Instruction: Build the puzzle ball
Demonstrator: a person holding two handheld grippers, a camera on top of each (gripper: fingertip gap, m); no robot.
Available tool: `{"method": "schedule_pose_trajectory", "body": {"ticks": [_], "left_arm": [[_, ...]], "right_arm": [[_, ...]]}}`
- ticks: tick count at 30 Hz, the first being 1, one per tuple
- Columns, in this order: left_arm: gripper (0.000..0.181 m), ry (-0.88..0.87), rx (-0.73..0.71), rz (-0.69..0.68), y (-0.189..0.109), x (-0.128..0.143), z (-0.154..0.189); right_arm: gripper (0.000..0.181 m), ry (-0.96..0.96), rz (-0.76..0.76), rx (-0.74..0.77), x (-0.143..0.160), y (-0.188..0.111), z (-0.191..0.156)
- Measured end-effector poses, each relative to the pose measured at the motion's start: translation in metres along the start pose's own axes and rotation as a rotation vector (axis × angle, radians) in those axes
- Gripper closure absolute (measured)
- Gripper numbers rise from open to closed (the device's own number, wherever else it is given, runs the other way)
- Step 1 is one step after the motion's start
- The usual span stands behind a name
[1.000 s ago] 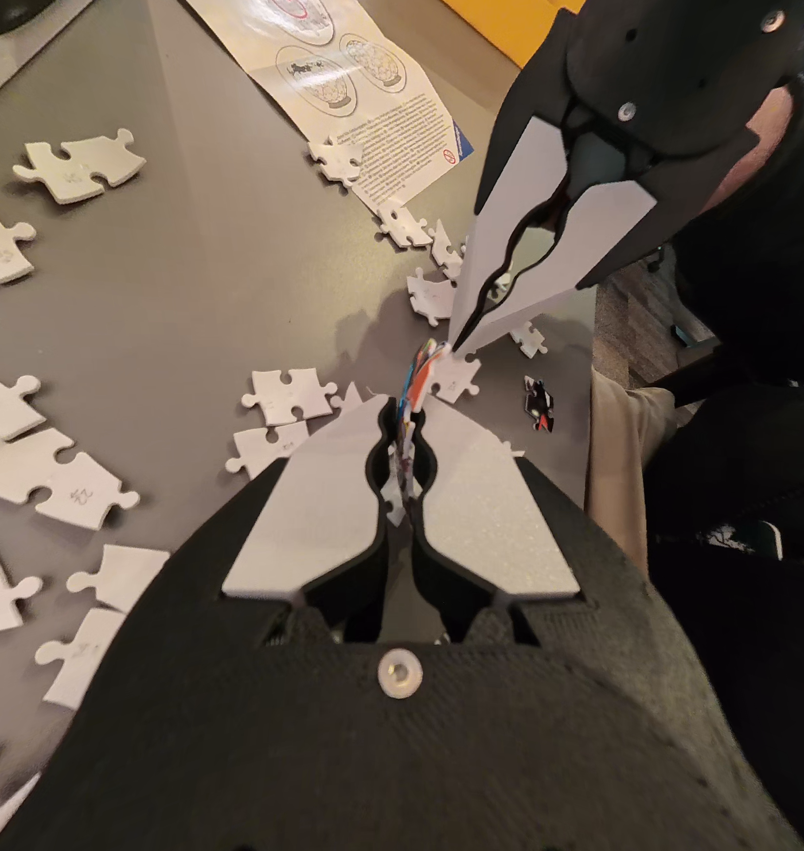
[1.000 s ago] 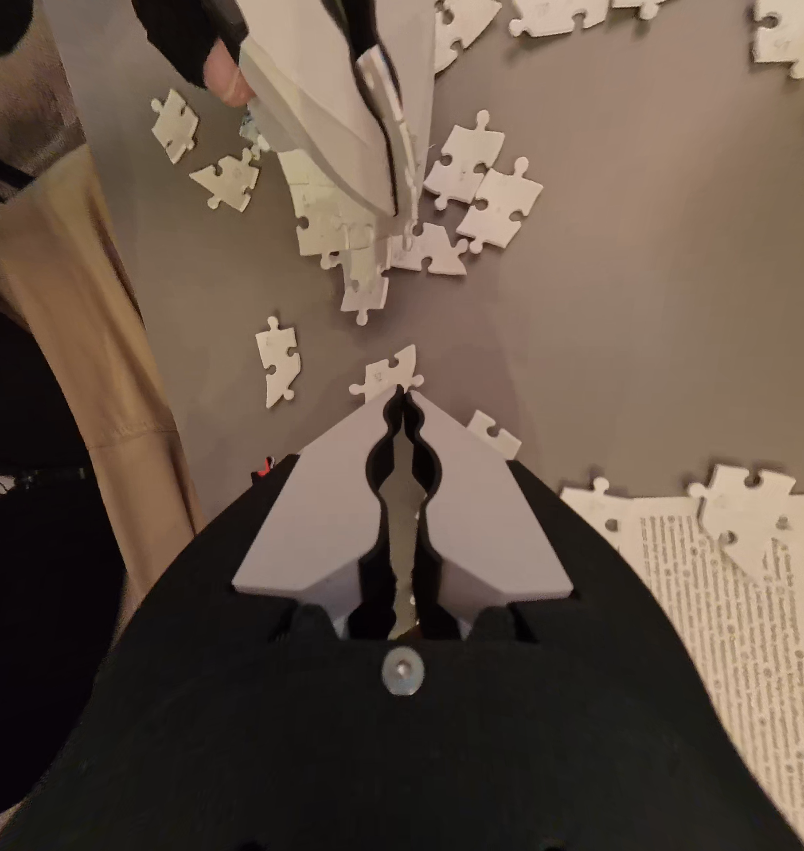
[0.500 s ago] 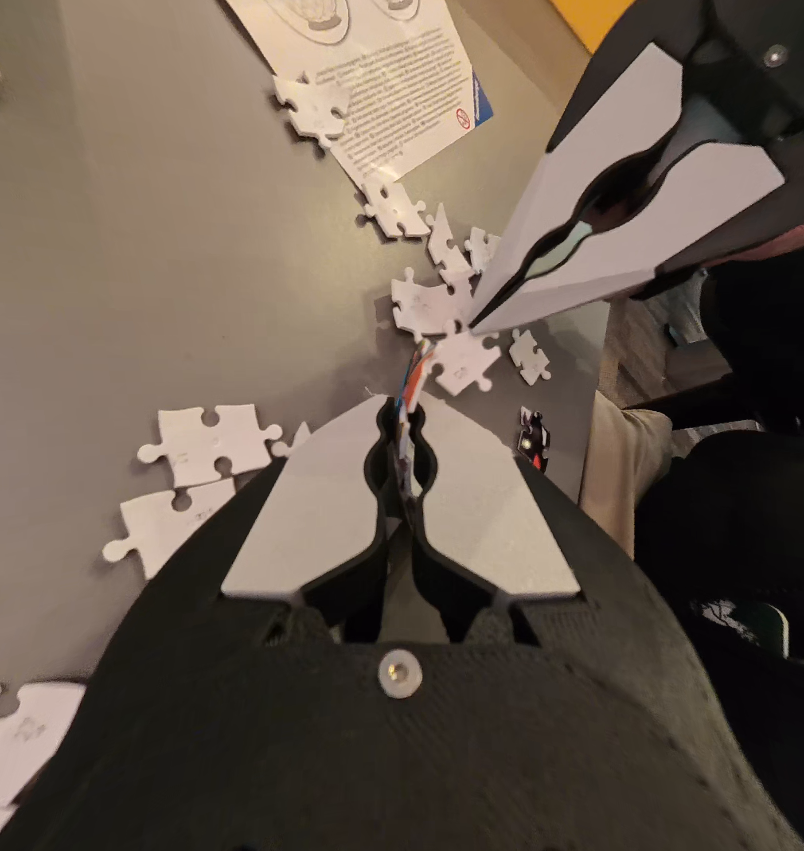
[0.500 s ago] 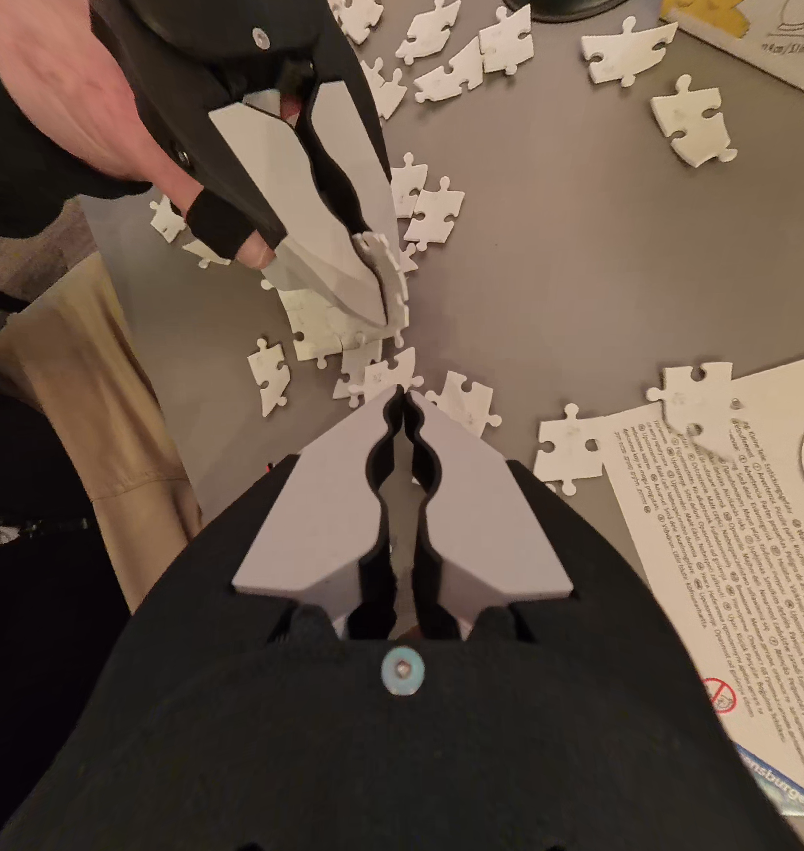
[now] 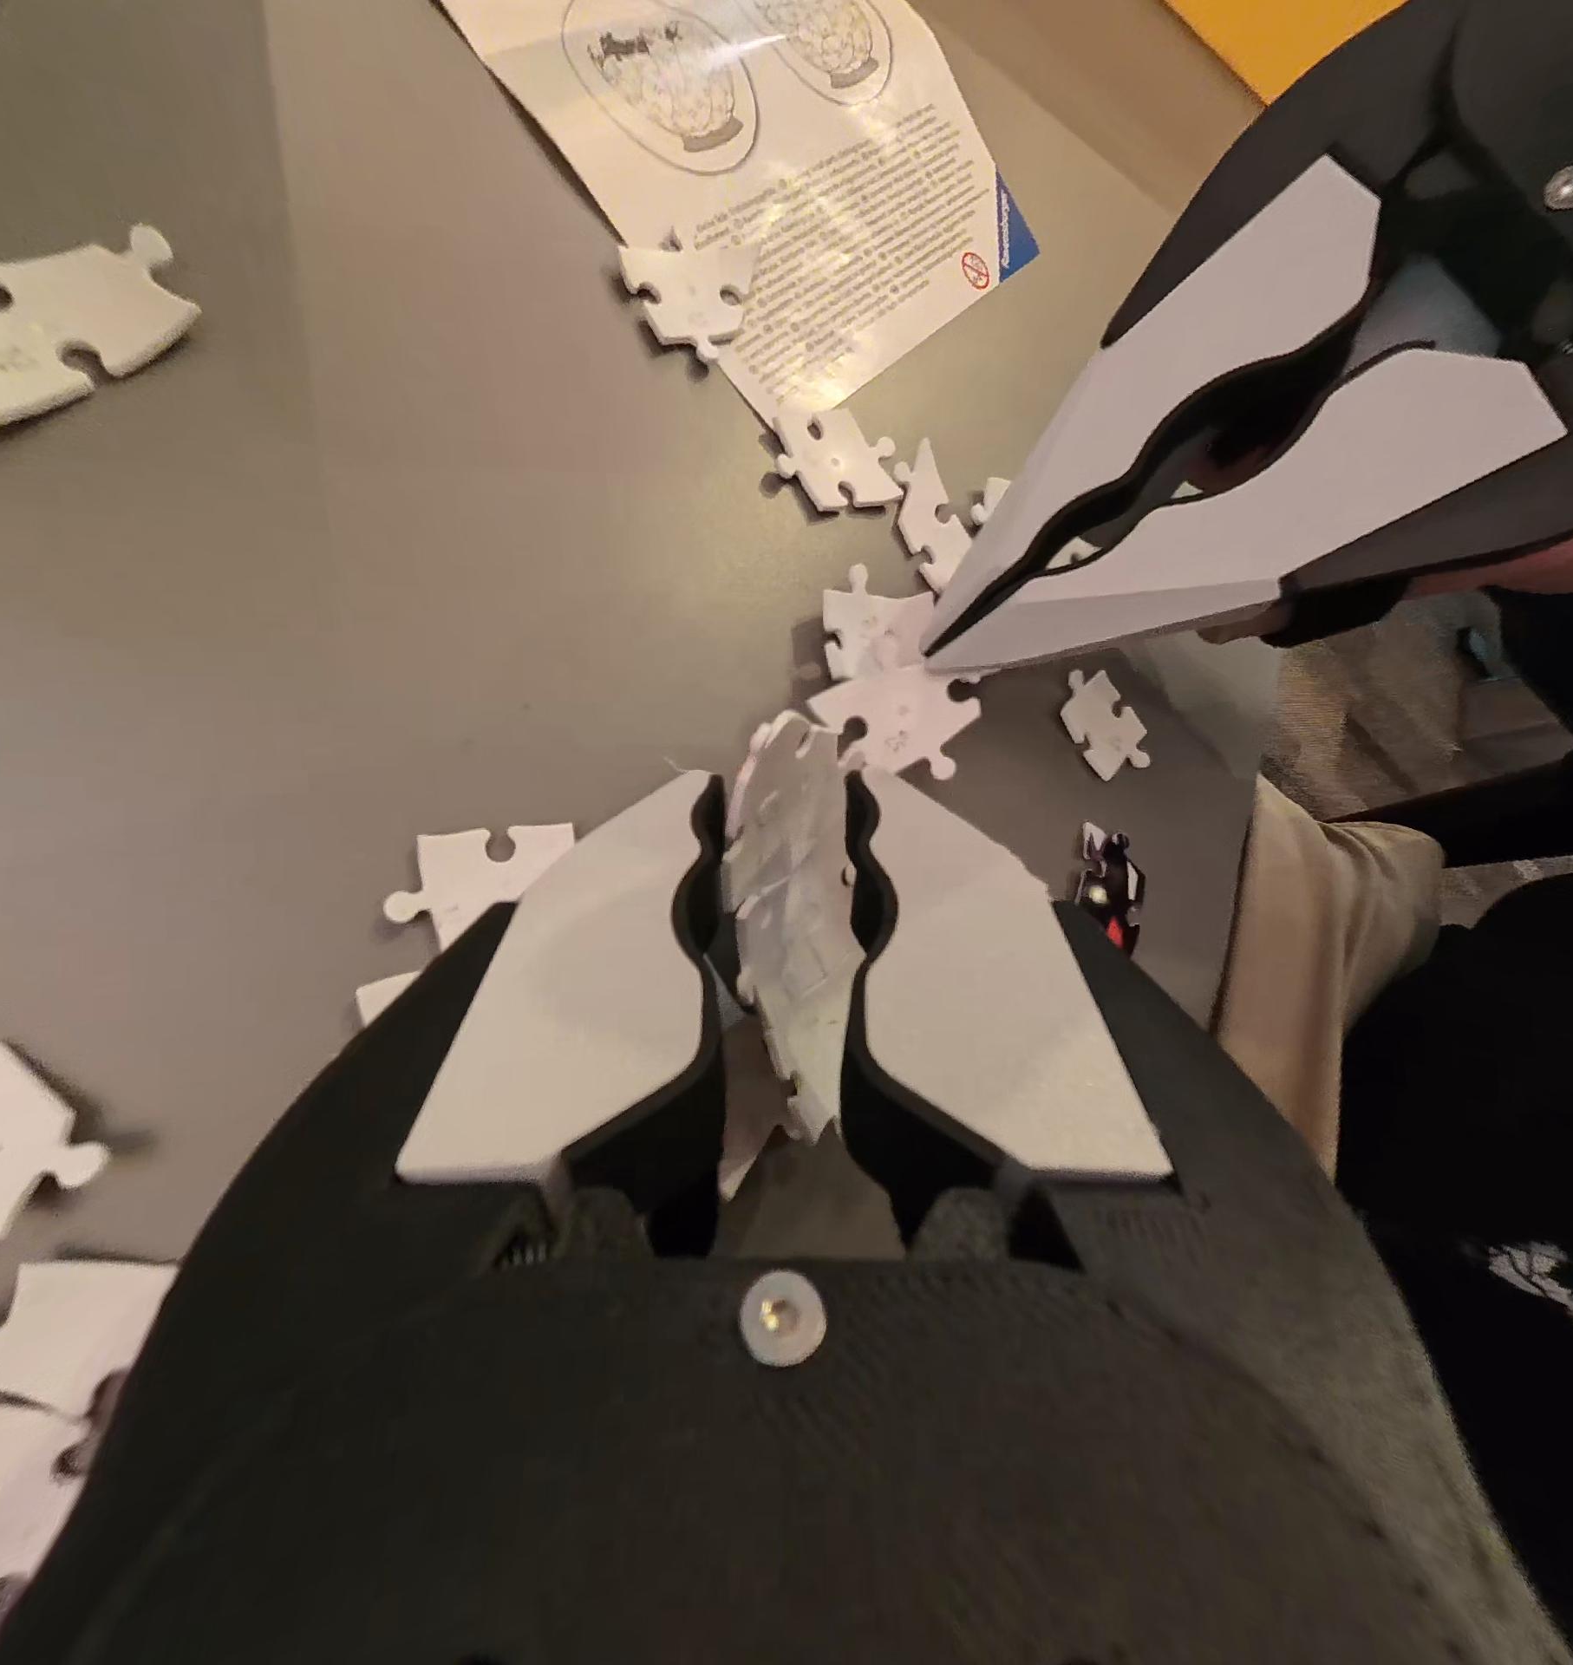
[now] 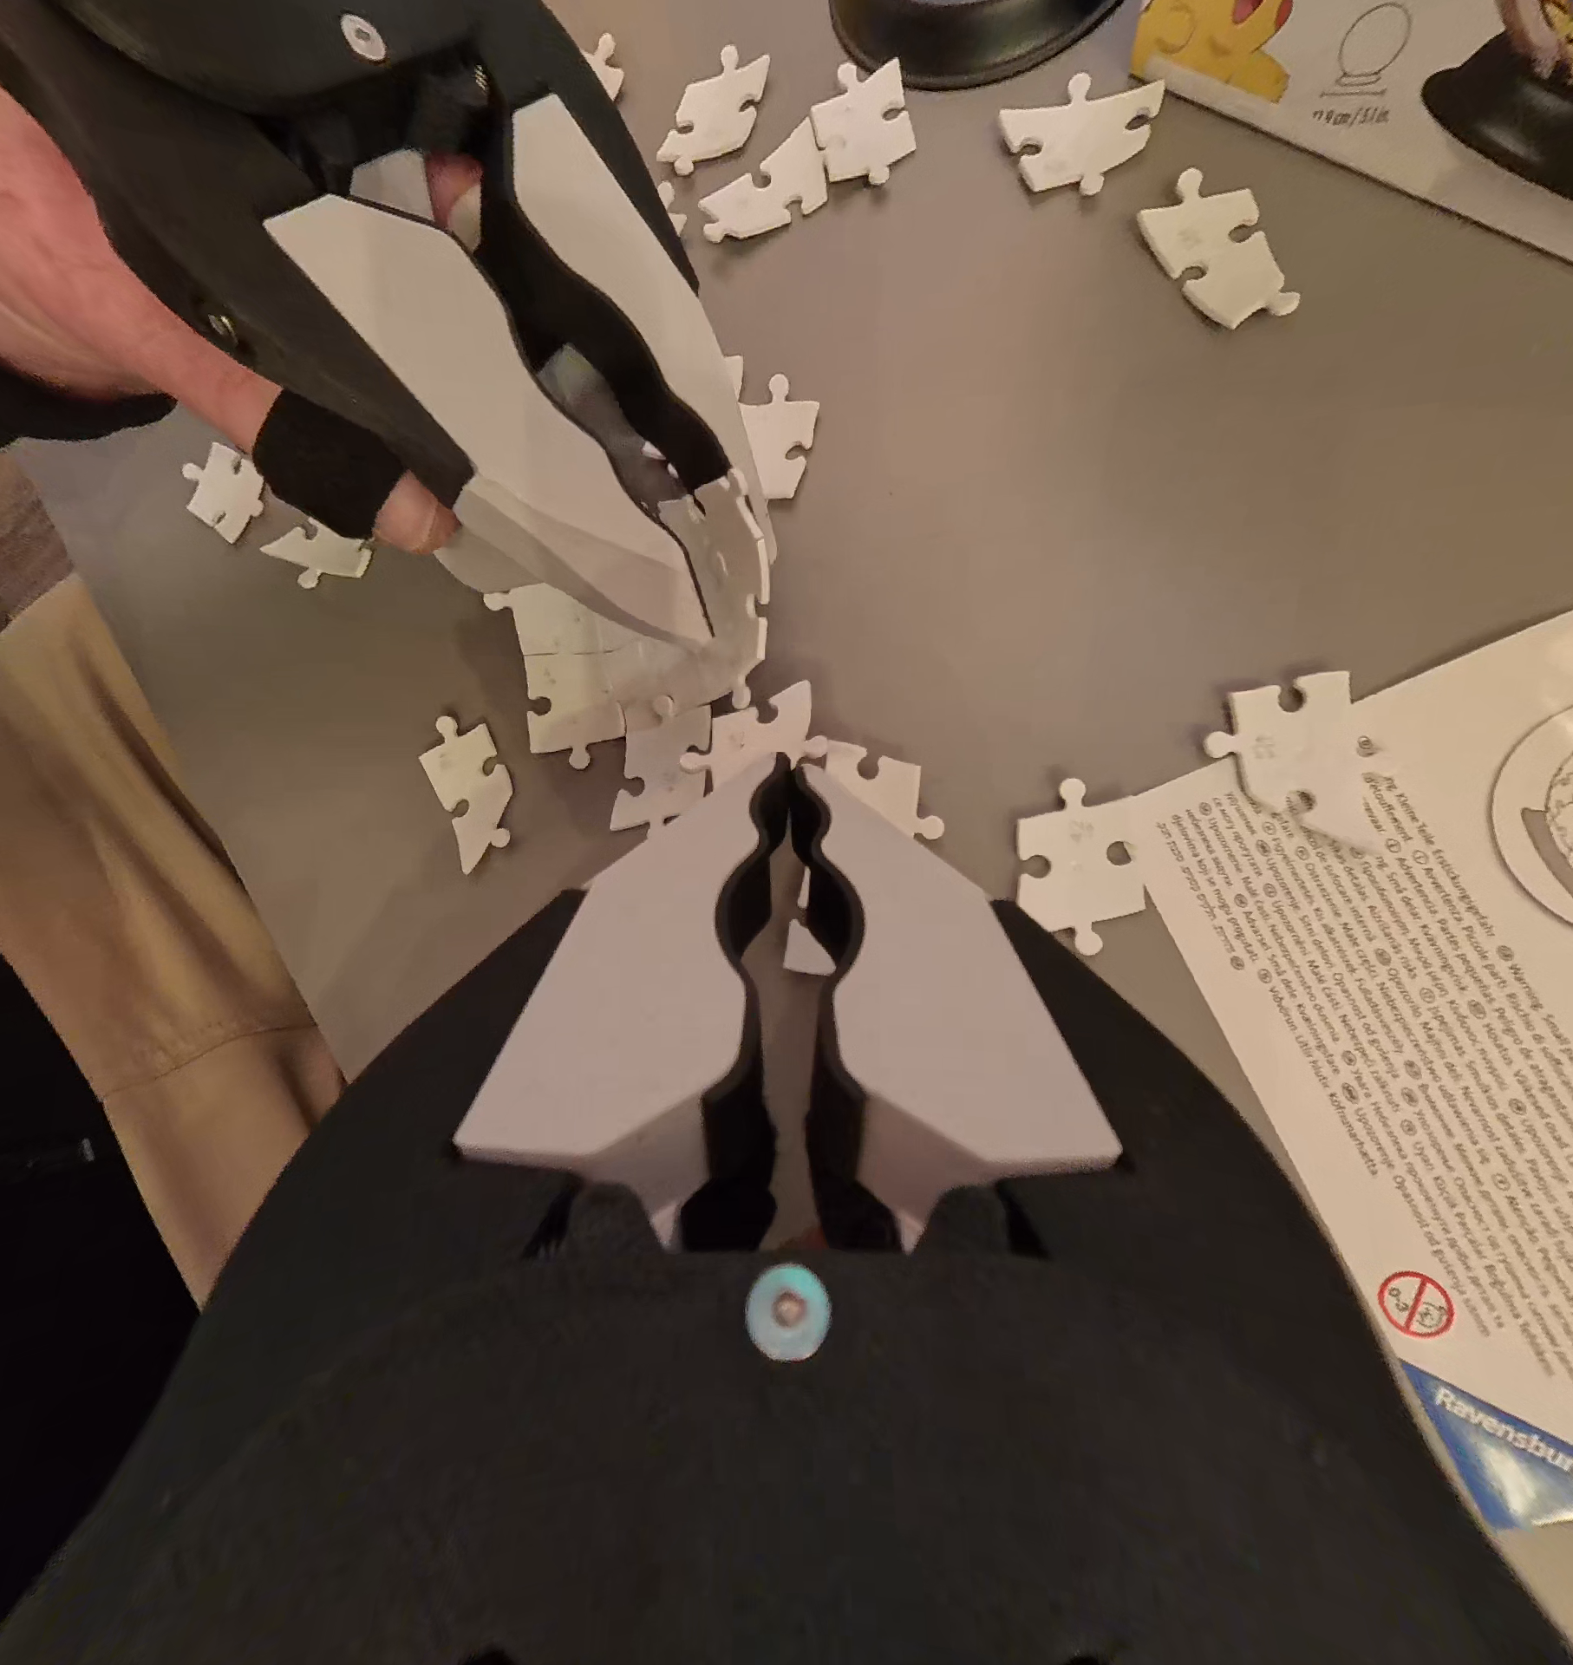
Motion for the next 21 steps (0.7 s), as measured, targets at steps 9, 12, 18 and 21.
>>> {"method": "schedule_pose_trajectory", "body": {"ticks": [9,12,18,21], "left_arm": [[0.153,0.147,-0.154,0.077,-0.03,-0.015,0.004],[0.159,0.211,-0.151,0.079,-0.031,-0.016,0.014],[0.167,0.27,-0.151,-0.039,-0.008,-0.003,0.016],[0.17,0.263,-0.127,-0.06,-0.001,-0.001,0.014]], "right_arm": [[0.181,0.014,0.037,0.023,-0.001,-0.003,0.001],[0.181,0.001,0.041,0.04,-0.001,-0.003,0.0],[0.181,-0.011,0.029,0.048,0.002,0.002,-0.005],[0.181,-0.022,0.005,0.071,0.005,0.006,-0.005]]}}
Point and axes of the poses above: each gripper's, where its closed fingertips meet, y out along the fingers, x out of its underside, z = x × y across the jaws, the point moved 4 cm from there along -y, back along the fingers, and after that the axes turned 4 degrees about -z, right-handed, at the moved point
